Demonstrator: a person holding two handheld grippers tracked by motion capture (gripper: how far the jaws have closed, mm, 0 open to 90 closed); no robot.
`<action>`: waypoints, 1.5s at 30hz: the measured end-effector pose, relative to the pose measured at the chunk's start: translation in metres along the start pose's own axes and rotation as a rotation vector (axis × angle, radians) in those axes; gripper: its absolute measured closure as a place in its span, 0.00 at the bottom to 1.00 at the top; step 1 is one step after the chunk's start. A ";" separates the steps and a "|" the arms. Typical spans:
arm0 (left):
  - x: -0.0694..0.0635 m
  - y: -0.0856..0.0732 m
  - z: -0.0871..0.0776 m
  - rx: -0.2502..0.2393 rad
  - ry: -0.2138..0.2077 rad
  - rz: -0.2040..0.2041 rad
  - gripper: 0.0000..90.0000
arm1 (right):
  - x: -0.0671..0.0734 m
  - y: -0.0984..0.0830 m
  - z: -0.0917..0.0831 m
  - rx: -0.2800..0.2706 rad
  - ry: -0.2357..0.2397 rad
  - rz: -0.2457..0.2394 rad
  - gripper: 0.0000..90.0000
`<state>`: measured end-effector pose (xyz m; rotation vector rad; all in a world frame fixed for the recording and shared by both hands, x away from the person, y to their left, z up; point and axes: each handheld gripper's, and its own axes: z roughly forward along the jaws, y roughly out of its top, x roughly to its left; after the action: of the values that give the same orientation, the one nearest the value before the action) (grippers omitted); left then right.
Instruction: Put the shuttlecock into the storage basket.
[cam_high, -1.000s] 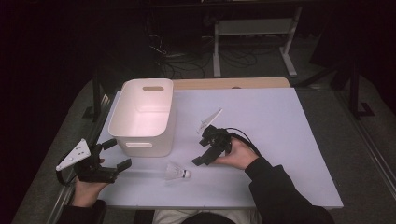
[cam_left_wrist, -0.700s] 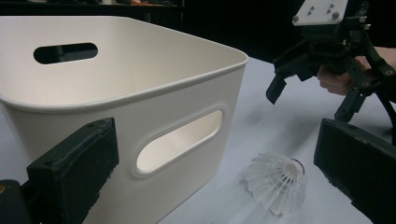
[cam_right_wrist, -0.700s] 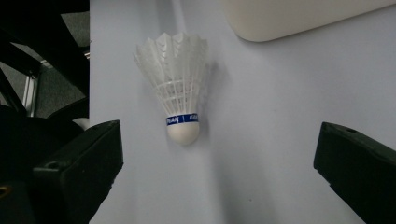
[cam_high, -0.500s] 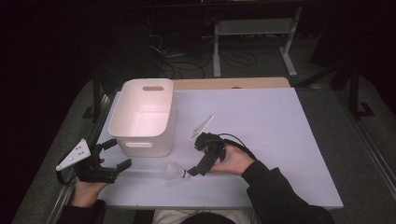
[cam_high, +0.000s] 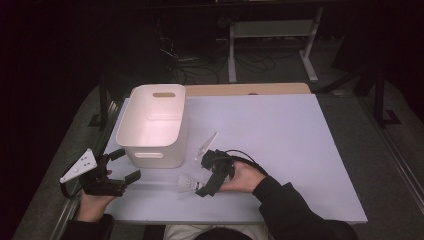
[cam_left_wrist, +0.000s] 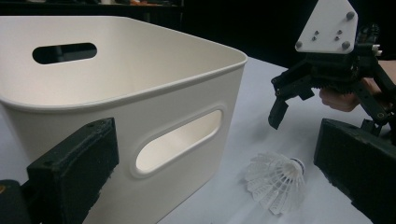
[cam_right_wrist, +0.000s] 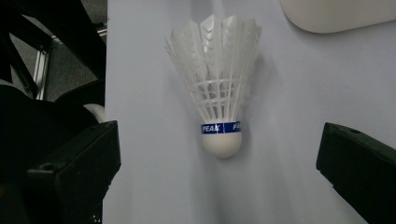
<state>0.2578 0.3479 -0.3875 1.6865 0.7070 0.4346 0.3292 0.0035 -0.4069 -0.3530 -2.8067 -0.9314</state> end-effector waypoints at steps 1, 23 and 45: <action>0.000 0.000 0.000 0.000 0.000 0.000 0.00 | 0.000 0.000 0.001 0.004 -0.001 -0.002 0.00; 0.000 0.000 0.000 -0.003 0.000 -0.001 0.00 | 0.002 -0.004 0.019 0.004 -0.004 -0.031 0.08; 0.000 0.000 0.000 -0.001 -0.001 0.001 0.00 | 0.000 -0.009 0.026 0.011 -0.026 -0.051 0.42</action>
<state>0.2576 0.3480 -0.3875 1.6861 0.7053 0.4349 0.3247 0.0120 -0.4326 -0.2957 -2.8560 -0.9285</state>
